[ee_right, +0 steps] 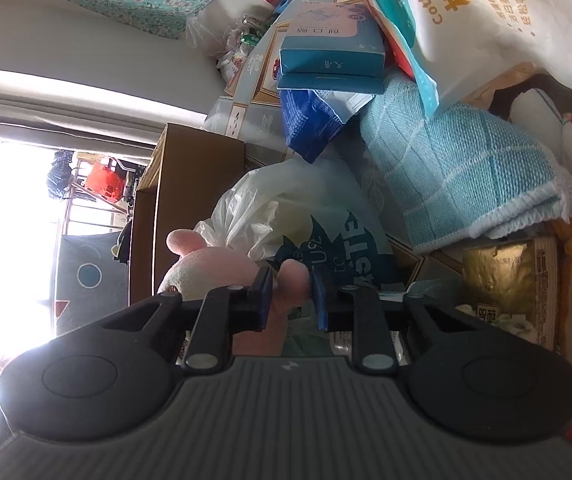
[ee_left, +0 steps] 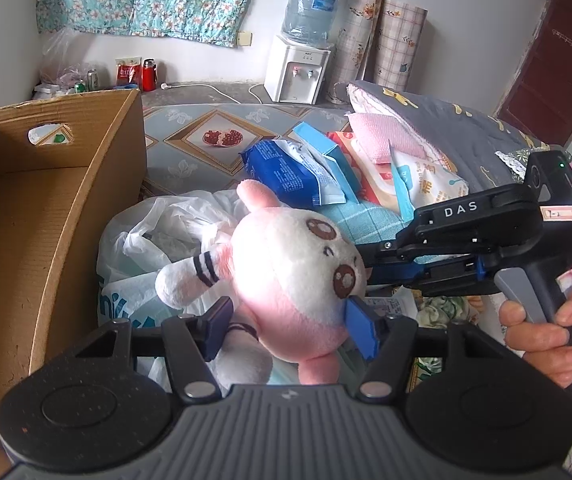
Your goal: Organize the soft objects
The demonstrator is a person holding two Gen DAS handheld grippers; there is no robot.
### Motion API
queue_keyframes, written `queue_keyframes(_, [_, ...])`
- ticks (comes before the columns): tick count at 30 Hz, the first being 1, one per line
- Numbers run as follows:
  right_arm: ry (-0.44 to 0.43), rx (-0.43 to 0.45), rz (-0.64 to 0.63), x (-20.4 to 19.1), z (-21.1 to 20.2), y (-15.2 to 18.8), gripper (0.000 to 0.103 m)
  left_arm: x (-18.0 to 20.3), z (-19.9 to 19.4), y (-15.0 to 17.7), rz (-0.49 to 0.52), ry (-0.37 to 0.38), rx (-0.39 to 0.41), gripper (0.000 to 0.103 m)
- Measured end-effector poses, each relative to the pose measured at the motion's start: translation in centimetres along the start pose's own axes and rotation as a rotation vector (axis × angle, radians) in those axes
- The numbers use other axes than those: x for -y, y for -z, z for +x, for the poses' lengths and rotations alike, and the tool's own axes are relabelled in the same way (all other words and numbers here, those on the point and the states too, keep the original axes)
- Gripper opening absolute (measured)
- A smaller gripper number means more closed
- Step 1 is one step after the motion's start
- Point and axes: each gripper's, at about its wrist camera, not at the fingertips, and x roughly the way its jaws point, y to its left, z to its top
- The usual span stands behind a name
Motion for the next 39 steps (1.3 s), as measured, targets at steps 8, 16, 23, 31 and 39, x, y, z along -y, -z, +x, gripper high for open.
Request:
queue_keyframes(8, [0.027,0.090,-0.150,-3.8,-1.9,1.2,0.008,-0.8,-0.7,0.1,-0.025,0.045,0.023,0.057])
queue_keyframes(16, [0.002,0.148,-0.324,-11.1,-3.4,2.4,0.008,-2.5,-2.4,0.6,-0.082,0.083,0.053,0.056])
queue_keyframes(23, [-0.046,0.124,-0.479,-19.6,-2.7,3.3,0.008,-6.3,-5.9,0.4,-0.189,0.088,0.149,0.055])
queue_keyframes(31, [-0.100,0.043,-0.595,-29.4,2.7,2.0,0.008,-12.1,-10.1,-2.4,-0.304,-0.016,0.279,0.054])
queue_keyframes(39, [-0.118,-0.079,-0.530,-32.9,12.4,-2.0,0.008,-18.5,-8.9,-4.4,-0.394,-0.128,0.277,0.055])
